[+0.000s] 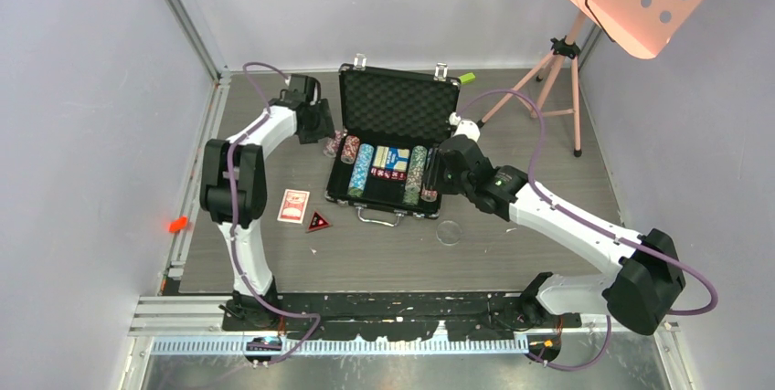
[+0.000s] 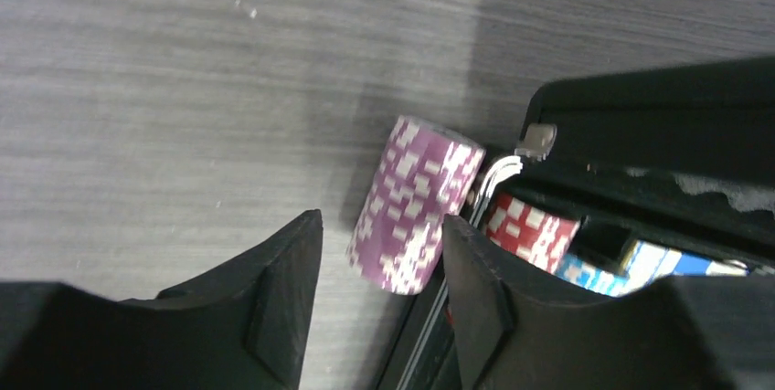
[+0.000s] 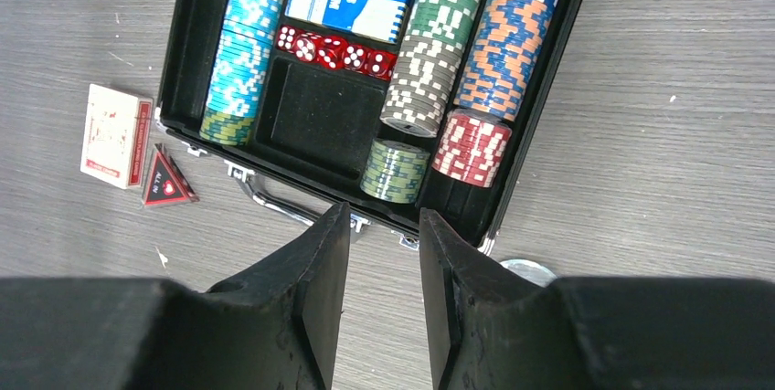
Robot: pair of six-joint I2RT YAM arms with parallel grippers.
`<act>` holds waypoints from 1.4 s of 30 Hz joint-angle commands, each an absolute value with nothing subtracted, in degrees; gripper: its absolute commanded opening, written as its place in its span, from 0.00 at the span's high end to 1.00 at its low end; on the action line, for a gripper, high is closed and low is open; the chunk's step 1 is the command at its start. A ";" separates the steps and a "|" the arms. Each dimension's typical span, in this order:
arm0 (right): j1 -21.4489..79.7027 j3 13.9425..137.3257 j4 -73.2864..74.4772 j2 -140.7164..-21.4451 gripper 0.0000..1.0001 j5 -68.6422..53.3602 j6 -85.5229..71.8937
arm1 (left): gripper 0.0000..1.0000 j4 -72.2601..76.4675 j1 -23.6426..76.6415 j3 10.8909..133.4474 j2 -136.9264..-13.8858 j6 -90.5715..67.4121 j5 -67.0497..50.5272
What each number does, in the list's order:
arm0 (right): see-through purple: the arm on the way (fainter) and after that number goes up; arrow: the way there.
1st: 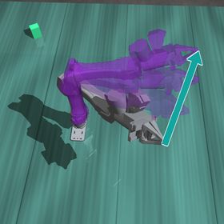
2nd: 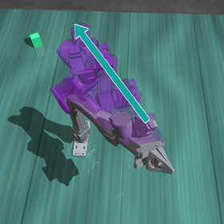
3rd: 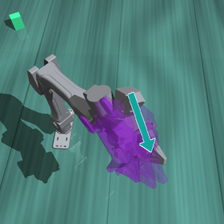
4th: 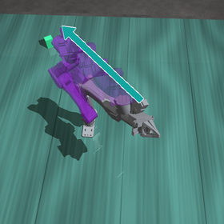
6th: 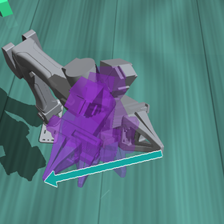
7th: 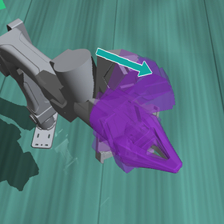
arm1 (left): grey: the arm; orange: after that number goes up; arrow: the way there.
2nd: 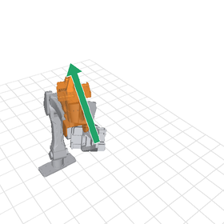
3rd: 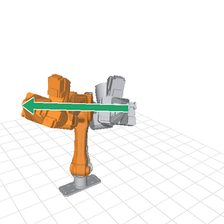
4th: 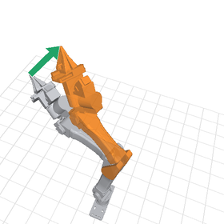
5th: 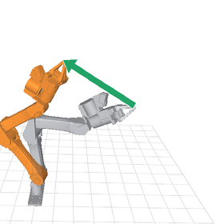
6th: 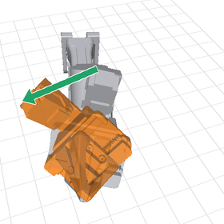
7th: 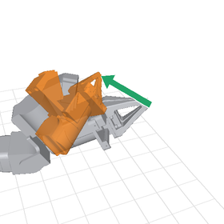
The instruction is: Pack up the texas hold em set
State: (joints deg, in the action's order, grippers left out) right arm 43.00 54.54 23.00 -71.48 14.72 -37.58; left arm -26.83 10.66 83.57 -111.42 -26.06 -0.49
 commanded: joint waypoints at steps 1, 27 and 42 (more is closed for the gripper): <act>42.89 54.29 23.26 -70.44 0.60 16.02 -36.50 | 0.49 -29.08 10.21 89.75 -116.38 -23.82 -3.05; 42.78 52.99 23.81 -68.24 0.60 15.54 -37.36 | 0.82 -31.67 10.49 79.16 -101.97 -21.42 -2.58; 42.80 51.51 22.75 -67.80 0.61 14.26 -36.67 | 0.80 -30.32 15.47 67.14 -89.67 -18.42 -12.09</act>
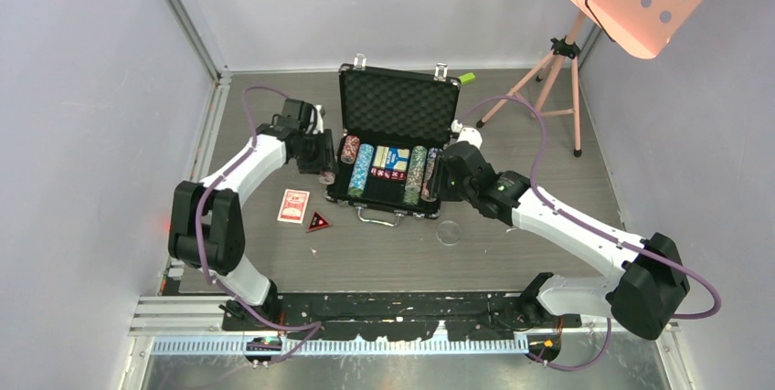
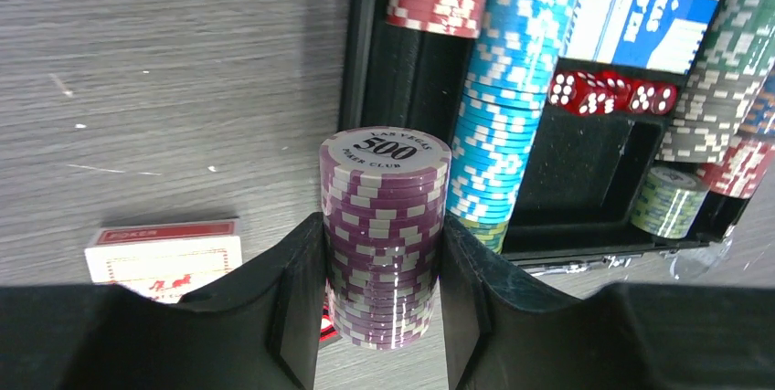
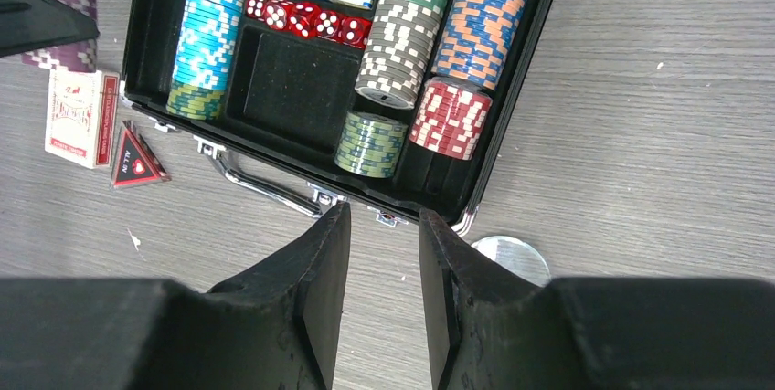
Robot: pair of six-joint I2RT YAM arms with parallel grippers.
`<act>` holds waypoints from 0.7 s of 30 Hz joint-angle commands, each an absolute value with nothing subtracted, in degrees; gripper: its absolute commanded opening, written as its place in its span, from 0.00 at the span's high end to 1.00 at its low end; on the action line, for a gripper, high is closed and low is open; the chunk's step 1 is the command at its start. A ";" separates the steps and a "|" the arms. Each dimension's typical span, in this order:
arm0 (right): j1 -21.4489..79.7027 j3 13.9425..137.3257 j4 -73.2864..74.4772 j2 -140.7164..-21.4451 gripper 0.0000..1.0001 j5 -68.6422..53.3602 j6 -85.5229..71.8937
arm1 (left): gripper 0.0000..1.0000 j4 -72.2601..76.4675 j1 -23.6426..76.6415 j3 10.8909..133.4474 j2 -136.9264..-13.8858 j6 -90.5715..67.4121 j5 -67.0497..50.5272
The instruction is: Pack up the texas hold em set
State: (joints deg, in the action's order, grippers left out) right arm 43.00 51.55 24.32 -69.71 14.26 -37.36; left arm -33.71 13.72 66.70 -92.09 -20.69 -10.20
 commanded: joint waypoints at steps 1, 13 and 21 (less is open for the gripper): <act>42.80 51.46 22.91 -67.55 0.61 14.24 -36.66 | 0.80 -30.32 16.01 67.47 -90.16 -18.03 -11.60; 42.80 50.57 24.13 -65.45 0.61 15.70 -36.65 | 0.51 -33.79 19.42 73.92 -97.84 -15.30 -9.06; 42.80 50.87 24.14 -65.87 0.61 15.41 -36.65 | 0.00 -35.73 19.42 73.76 -94.50 -17.51 -4.65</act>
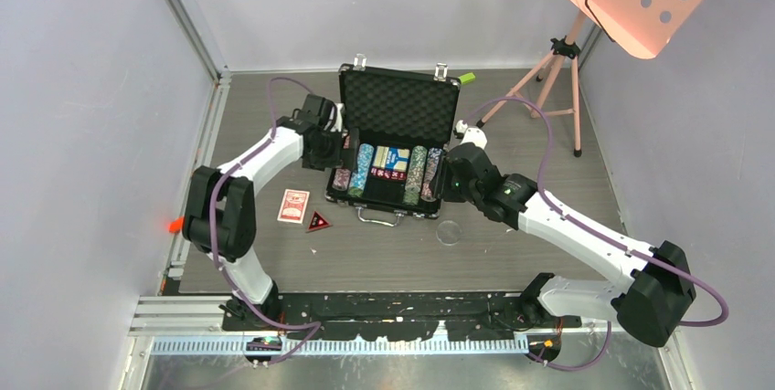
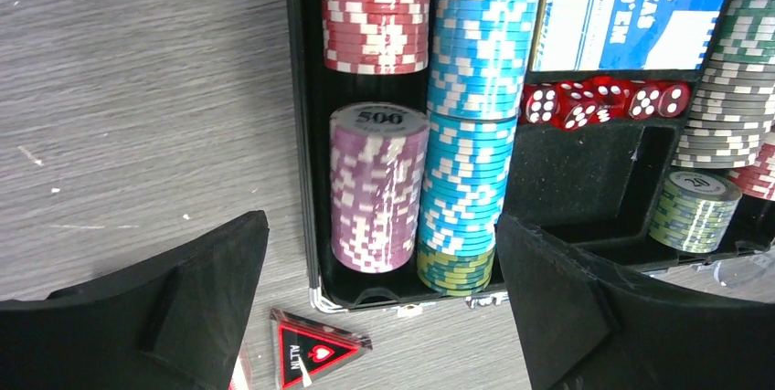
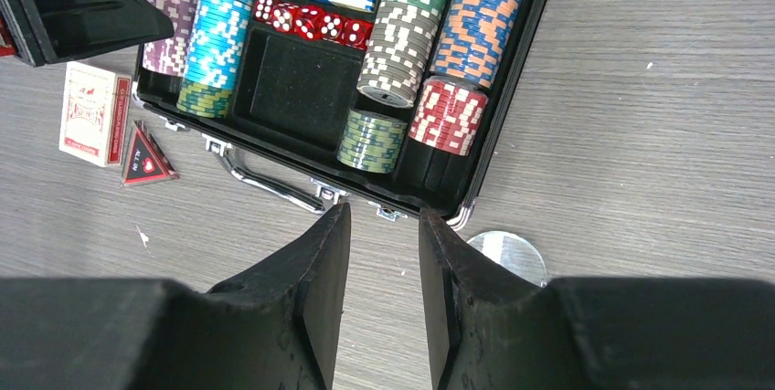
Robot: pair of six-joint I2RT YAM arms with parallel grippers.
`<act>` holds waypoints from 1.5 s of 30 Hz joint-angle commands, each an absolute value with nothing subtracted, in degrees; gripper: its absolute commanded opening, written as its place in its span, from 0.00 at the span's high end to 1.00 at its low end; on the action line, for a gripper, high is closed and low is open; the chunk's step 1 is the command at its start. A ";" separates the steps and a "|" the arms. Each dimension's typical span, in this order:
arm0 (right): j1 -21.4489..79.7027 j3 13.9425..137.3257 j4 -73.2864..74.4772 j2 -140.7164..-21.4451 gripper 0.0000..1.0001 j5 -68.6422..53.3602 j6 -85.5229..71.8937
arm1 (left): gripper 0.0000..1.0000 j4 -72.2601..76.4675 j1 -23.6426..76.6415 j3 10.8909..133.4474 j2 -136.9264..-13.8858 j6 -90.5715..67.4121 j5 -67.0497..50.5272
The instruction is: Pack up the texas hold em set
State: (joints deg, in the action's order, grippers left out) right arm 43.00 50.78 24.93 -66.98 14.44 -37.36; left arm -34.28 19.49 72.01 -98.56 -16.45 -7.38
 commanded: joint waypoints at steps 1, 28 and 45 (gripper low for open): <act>42.76 50.95 24.14 -65.86 0.61 15.35 -36.61 | 0.00 -36.23 19.42 73.58 -93.19 -17.94 -3.48; 42.68 47.55 27.45 -55.36 0.61 14.18 -38.39 | 0.00 -36.03 12.87 47.48 -75.07 -29.56 15.85; 42.69 46.10 29.02 -52.64 0.61 14.85 -39.60 | 0.30 -33.39 9.99 51.58 -88.23 -26.59 6.59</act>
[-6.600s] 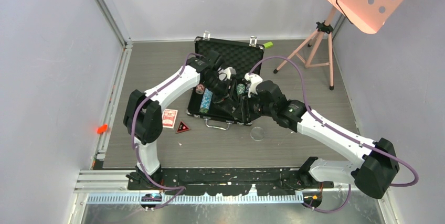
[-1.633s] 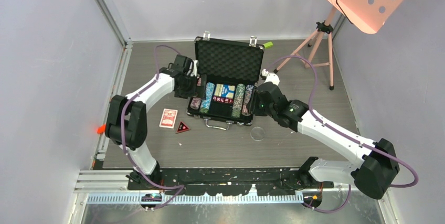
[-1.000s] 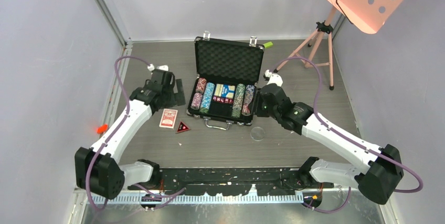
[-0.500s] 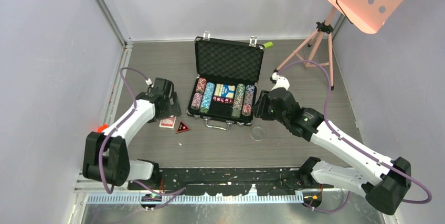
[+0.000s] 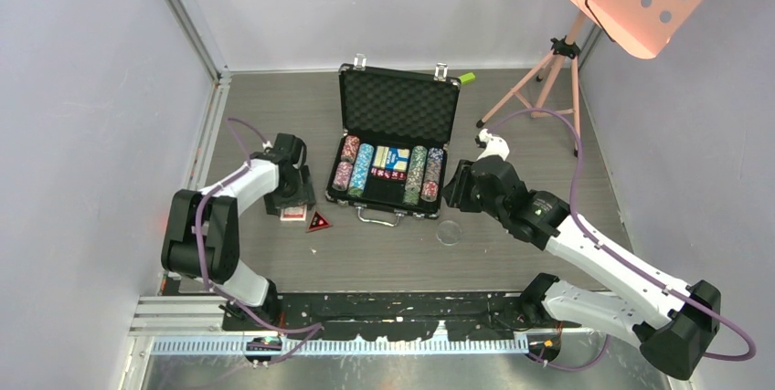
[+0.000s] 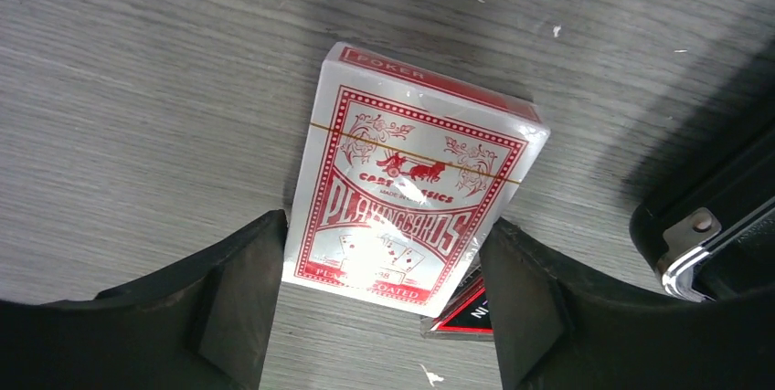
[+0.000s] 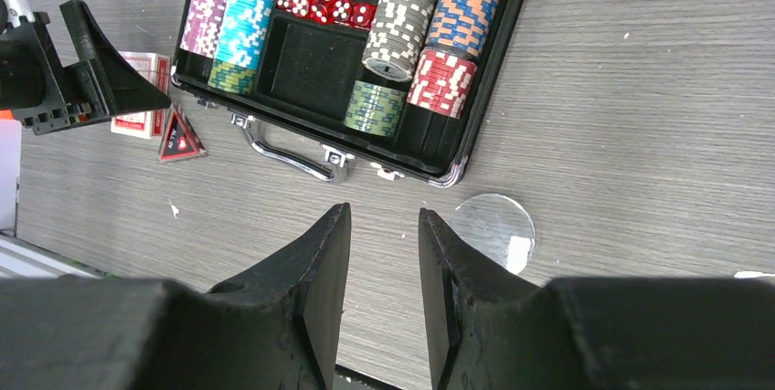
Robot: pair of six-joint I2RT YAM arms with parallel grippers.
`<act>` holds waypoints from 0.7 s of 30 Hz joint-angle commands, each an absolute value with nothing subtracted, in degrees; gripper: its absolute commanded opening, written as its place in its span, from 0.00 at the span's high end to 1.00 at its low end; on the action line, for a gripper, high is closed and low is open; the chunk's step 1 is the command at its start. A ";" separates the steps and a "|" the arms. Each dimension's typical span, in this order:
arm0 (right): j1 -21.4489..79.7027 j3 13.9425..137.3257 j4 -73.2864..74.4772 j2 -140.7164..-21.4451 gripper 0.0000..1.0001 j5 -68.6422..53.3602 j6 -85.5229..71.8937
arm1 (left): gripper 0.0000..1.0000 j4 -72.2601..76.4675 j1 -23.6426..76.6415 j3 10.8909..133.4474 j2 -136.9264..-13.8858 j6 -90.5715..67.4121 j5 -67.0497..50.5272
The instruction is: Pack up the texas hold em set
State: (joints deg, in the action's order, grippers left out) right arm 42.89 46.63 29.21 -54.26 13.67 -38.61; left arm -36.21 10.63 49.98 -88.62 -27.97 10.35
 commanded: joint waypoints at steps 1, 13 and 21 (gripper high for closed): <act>42.71 45.91 29.01 -52.56 0.61 14.83 -39.70 | 0.36 -33.25 9.99 51.39 -87.52 -26.63 6.09; 42.71 45.56 27.62 -53.39 0.60 14.33 -40.10 | 0.63 -28.75 9.99 44.78 -67.47 -40.23 -4.56; 42.67 45.34 26.38 -53.88 0.61 14.34 -40.08 | 0.67 -14.51 13.57 34.52 -53.90 -64.80 -12.83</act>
State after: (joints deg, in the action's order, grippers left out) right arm 42.89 45.06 28.95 -53.67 13.65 -39.44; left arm -25.41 10.94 38.76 -58.15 -48.95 -7.38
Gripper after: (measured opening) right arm 0.394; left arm 0.703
